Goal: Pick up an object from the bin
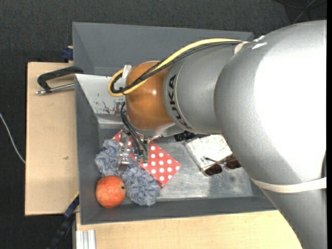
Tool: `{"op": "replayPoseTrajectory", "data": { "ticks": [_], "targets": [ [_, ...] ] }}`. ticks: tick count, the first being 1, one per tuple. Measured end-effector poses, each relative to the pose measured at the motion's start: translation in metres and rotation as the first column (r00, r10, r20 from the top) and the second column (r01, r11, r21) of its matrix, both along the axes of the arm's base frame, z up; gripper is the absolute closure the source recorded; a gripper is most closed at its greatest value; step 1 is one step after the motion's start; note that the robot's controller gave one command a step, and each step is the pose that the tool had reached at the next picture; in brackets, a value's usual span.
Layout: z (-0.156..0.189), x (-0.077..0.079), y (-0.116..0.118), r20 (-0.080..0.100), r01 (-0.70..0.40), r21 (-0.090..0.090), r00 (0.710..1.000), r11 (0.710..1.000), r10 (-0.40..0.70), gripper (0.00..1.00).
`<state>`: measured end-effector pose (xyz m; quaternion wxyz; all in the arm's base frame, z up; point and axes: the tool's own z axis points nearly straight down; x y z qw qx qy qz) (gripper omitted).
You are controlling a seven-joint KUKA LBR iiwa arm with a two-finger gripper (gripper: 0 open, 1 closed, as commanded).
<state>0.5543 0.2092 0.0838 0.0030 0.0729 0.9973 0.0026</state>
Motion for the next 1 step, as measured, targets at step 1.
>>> {"op": "replayPoseTrajectory", "data": {
  "ticks": [1],
  "targets": [
    [-0.0006, 0.0025, 0.0008, -0.002, -0.003, -0.001, 1.0, 1.0, 0.003, 0.0]
  ]
}}
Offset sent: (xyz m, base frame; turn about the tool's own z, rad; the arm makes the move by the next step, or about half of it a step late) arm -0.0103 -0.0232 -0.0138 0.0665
